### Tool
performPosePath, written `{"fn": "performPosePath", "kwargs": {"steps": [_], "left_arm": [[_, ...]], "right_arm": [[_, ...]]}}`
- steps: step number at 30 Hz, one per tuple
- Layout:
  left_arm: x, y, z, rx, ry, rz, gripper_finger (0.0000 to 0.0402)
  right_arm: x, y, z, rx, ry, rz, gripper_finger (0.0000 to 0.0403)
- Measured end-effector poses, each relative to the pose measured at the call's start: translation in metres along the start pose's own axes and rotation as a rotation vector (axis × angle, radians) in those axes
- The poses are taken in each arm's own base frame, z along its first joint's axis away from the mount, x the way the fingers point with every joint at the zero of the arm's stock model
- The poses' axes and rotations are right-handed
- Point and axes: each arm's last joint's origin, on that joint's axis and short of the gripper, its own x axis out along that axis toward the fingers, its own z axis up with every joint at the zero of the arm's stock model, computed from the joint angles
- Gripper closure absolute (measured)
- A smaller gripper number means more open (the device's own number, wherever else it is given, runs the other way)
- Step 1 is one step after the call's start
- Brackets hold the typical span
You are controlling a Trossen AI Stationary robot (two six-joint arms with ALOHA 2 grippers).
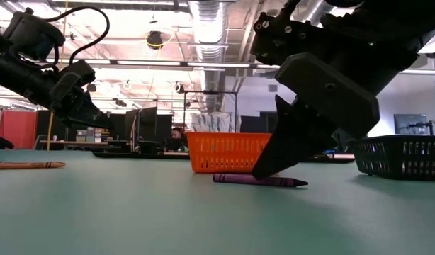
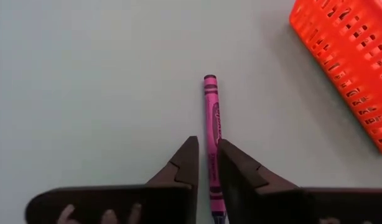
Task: Sort crayons
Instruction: Put the violet crayon into the black bin
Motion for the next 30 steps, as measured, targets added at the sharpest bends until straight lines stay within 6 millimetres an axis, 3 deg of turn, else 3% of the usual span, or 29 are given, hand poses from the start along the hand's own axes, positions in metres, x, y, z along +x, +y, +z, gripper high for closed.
{"fn": "performPosePath", "kwargs": {"steps": [8, 21, 25, 30], "left_arm": [[0.0, 0.0, -0.0001, 0.0, 0.0, 0.0, 0.0346], [0.0, 0.0, 0.0001, 0.0, 0.0, 0.0, 0.0346], [0.0, 0.0, 0.0, 0.0, 0.0, 0.0, 0.0346], [0.0, 0.0, 0.0001, 0.0, 0.0, 0.0, 0.0346]], "right_arm": [[0.0, 0.0002, -0.0003, 0.002, 0.009, 0.008, 0.031], [0.005, -0.0092, -0.0001, 0.035, 0.089, -0.007, 0.0308], [0.0051, -0.0094, -0.0002, 0.007, 0.093, -0.006, 0.0325], [0.0047, -0.0097, -0.0002, -0.04, 0.095, -0.005, 0.0386]]}}
